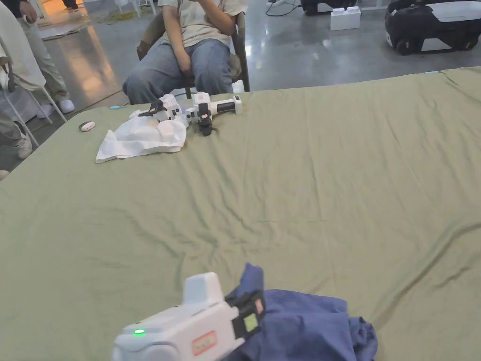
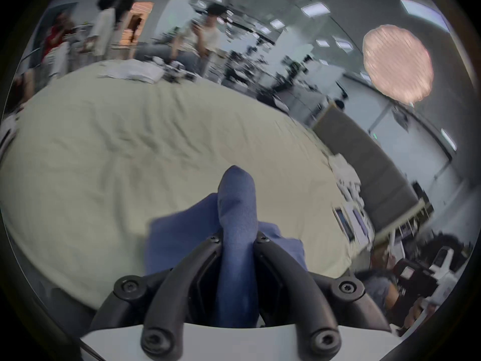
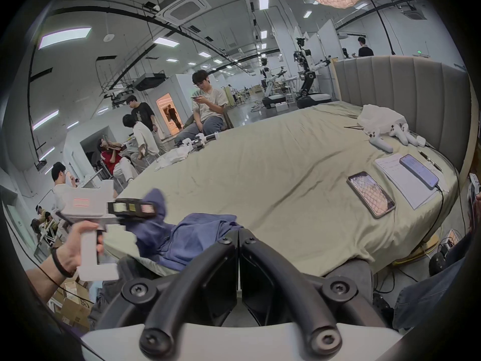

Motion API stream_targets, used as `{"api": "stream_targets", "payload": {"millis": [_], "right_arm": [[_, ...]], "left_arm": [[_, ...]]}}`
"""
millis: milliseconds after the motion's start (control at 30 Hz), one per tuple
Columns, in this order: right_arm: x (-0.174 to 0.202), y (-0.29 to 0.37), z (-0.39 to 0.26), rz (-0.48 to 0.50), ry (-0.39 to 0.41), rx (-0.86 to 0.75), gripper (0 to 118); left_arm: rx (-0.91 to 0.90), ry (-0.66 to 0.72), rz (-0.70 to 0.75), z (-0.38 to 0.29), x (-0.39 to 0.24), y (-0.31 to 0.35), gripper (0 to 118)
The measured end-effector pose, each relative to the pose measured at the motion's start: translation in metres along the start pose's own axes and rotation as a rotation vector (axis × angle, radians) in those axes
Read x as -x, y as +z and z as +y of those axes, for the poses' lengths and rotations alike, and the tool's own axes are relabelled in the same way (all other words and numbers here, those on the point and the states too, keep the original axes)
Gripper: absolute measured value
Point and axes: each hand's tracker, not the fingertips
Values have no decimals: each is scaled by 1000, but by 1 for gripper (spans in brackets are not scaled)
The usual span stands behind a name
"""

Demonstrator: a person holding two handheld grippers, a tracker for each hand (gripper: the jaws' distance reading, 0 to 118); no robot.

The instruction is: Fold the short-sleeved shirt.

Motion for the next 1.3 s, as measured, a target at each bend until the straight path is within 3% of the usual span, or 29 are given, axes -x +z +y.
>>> {"api": "stream_targets", "payload": {"millis": [133, 200, 267, 333, 433, 500, 533, 567, 700, 800, 967, 1000, 1133, 1200, 1300], "right_arm": [[-2, 8, -7, -36, 33, 10, 0], [-8, 12, -12, -49, 10, 17, 0], [-13, 15, -16, -65, -18, 33, 0], [-18, 18, -21, -75, -30, 40, 0], [-27, 21, -25, -97, -48, 44, 0], [-31, 23, -27, -98, -62, 45, 0], [-32, 23, -27, -98, -67, 44, 0], [-33, 23, -27, -98, -72, 45, 0], [-32, 19, -27, -102, -74, 60, 0], [-27, 13, -26, -91, -64, 81, 0], [-14, -11, -30, -6, -49, 157, 0], [-11, -22, -29, 17, -40, 172, 0], [11, -84, -12, 111, 65, 220, 0], [20, -123, -1, 182, 72, 274, 0], [32, -188, 6, 151, 131, 348, 0]], "left_arm": [[86, -70, -10, -24, -40, -53, 15], [146, -96, -34, -31, -48, -74, 31], [181, -130, -30, -33, -55, -84, 64], [165, -127, -147, -27, -56, -74, 75], [80, -66, -273, -16, -41, -46, 69], [47, 21, -209, -13, -28, -37, 33], [43, 49, -160, -14, -22, -38, 6], [28, 73, -142, -15, -17, -41, 1], [200, 89, -224, -35, -21, -84, 1], [286, -29, -130, -55, -38, -118, 0], [241, -12, -148, -47, -40, -108, 1], [236, -6, -159, -42, -38, -100, 5], [62, 7, -198, -18, -18, -38, 75], [1, 34, -166, -9, 0, -9, 84], [-4, 95, -80, -4, 42, 19, 89]]}}
